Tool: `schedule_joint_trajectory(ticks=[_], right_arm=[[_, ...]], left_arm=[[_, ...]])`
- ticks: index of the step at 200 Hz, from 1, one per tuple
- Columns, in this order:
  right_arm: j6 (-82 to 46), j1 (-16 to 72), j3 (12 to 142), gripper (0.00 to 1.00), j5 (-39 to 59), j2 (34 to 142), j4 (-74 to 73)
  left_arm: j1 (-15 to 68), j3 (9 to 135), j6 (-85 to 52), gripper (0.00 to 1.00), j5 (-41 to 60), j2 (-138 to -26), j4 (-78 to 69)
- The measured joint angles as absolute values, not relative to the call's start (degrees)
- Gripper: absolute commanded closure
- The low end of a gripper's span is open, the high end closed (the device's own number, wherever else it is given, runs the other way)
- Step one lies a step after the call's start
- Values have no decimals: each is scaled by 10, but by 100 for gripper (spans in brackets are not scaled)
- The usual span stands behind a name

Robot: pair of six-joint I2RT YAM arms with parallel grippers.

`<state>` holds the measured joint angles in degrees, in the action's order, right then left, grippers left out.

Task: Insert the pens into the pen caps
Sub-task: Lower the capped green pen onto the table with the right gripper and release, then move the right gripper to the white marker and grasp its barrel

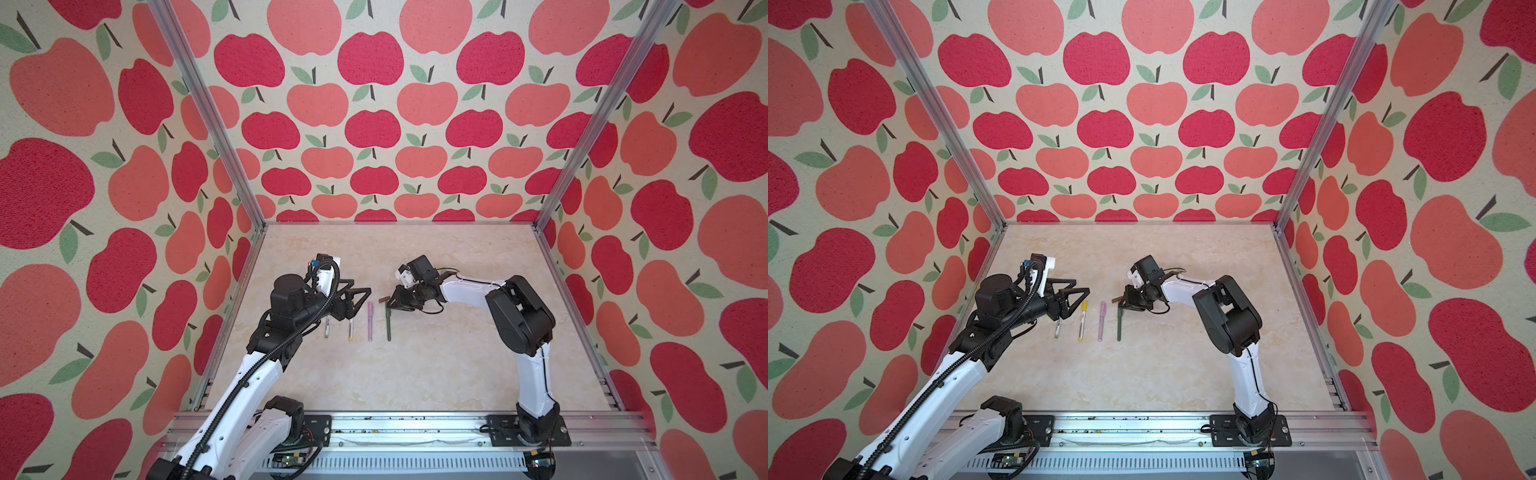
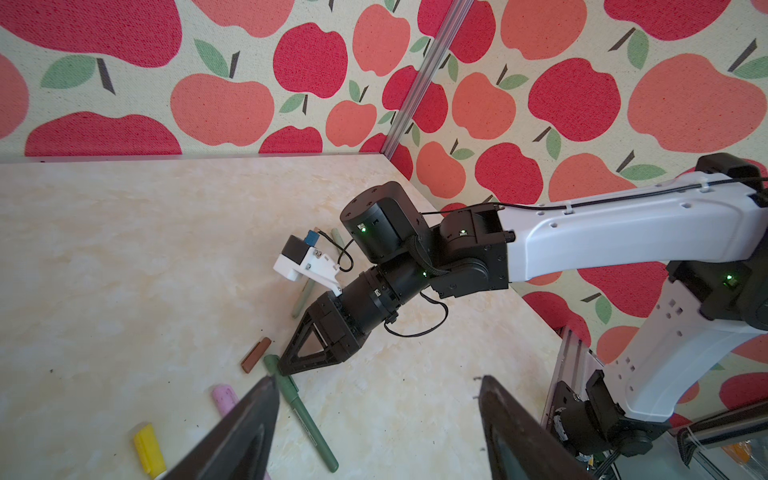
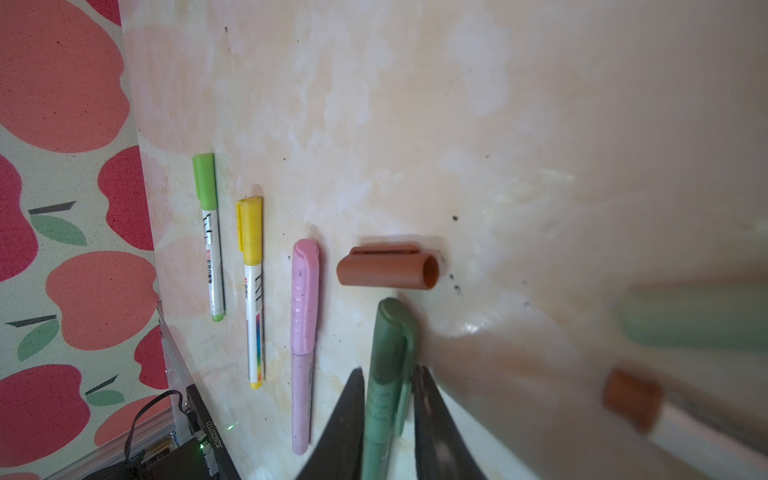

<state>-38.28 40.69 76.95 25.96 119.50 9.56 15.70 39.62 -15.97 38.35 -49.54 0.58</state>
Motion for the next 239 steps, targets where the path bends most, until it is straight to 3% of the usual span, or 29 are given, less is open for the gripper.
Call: schedule_joint_trajectory(ticks=[61, 67, 74, 172, 239], right_arm=[[-366, 407, 776, 68, 247, 1195, 108], [-363, 407, 777, 68, 244, 1195, 110], [-361, 407, 777, 67, 240, 1194, 113], [-259, 403, 824, 60, 138, 1081, 230], [-305, 400, 813, 57, 65, 1055, 288]], left_arm=[[157, 396, -160, 21, 383, -495, 6], [156, 396, -159, 16, 383, -495, 6], [156, 396, -159, 0, 383, -495, 6], [145, 385, -186, 1, 280, -433, 5], [140, 384, -163, 1, 264, -411, 27]])
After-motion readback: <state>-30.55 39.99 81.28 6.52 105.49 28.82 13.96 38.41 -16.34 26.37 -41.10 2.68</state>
